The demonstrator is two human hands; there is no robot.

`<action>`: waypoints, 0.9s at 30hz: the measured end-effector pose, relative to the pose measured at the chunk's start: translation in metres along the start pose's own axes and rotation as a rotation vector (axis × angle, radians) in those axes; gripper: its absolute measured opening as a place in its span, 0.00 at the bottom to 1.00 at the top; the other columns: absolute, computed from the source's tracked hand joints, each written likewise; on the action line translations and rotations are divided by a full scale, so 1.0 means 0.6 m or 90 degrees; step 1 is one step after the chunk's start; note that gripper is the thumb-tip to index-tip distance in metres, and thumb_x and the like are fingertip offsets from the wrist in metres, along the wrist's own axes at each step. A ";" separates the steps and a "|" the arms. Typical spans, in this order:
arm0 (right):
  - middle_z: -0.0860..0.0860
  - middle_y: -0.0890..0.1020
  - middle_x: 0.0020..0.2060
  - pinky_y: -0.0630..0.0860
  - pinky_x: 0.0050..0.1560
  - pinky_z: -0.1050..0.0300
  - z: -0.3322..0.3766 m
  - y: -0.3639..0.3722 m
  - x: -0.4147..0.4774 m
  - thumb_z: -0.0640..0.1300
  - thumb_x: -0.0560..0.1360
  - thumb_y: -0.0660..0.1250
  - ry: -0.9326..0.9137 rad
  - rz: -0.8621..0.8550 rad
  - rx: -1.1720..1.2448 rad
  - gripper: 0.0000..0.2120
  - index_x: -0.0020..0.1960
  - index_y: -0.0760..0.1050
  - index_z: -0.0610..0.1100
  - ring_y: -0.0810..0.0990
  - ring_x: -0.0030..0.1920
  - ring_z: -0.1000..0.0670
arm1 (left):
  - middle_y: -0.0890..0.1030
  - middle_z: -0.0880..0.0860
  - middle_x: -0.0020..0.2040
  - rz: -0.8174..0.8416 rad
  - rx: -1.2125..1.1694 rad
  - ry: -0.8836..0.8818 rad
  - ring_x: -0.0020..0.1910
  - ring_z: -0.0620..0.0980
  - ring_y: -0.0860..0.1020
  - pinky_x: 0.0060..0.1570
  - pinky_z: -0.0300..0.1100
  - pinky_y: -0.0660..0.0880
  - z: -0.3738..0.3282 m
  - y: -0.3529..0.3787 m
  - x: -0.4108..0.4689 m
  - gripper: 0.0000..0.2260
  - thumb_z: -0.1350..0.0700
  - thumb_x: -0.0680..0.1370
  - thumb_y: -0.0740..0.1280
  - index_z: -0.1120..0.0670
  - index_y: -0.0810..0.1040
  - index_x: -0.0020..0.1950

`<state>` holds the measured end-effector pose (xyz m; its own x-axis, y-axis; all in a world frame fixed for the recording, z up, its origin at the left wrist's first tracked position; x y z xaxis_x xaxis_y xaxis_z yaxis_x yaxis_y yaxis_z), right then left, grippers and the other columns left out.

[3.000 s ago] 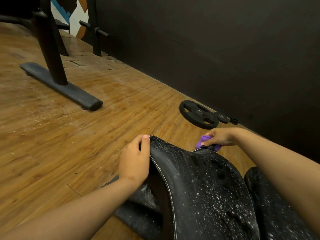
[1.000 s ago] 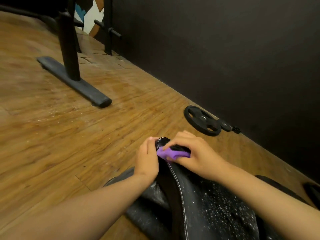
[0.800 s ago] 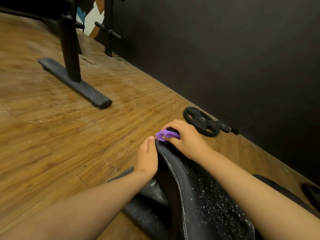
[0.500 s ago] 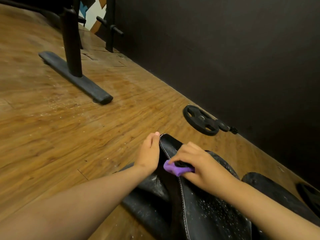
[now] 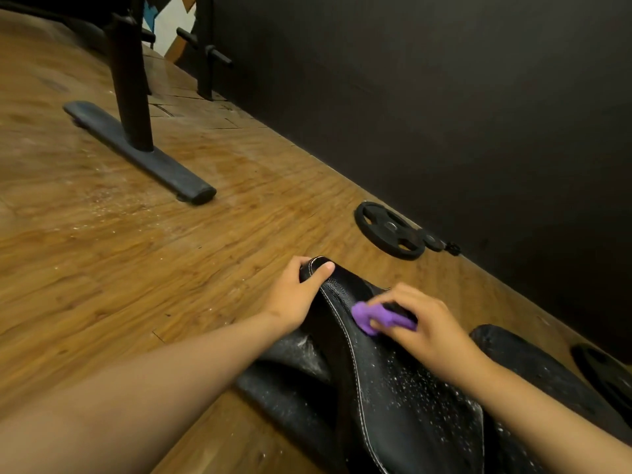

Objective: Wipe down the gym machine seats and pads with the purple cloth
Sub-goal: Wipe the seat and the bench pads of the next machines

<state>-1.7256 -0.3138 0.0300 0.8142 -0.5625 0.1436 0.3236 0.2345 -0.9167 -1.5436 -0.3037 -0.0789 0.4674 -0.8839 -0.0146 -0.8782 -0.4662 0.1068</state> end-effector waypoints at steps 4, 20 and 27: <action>0.56 0.80 0.46 0.72 0.51 0.66 -0.013 -0.006 0.007 0.49 0.73 0.67 0.031 0.014 0.001 0.09 0.52 0.81 0.51 0.78 0.50 0.57 | 0.80 0.45 0.46 -0.012 0.012 0.001 0.46 0.44 0.78 0.50 0.42 0.72 0.001 0.001 0.002 0.12 0.44 0.76 0.68 0.50 0.76 0.53; 0.58 0.83 0.47 0.73 0.51 0.68 -0.080 -0.032 -0.001 0.43 0.74 0.71 0.125 0.029 0.026 0.07 0.52 0.81 0.50 0.79 0.50 0.61 | 0.74 0.47 0.66 0.031 0.513 0.365 0.69 0.47 0.67 0.70 0.43 0.57 -0.075 0.011 -0.017 0.19 0.46 0.80 0.56 0.51 0.73 0.66; 0.57 0.83 0.44 0.74 0.50 0.65 -0.124 -0.030 0.041 0.42 0.74 0.71 0.137 0.002 0.028 0.05 0.49 0.81 0.50 0.80 0.47 0.61 | 0.82 0.52 0.53 0.070 0.670 0.544 0.56 0.53 0.79 0.64 0.47 0.65 -0.065 0.038 -0.020 0.19 0.48 0.79 0.53 0.56 0.80 0.56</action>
<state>-1.7472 -0.3907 0.0226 0.6954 -0.7166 0.0539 0.3460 0.2681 -0.8991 -1.5656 -0.3022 -0.0375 -0.0307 -0.7983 0.6015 -0.3948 -0.5431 -0.7410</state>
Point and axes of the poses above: each hand's wrist, its own x-axis towards the middle knuckle, its own y-axis out of the palm, z = x × y, the point moved 4 cm from there along x, towards the middle knuckle
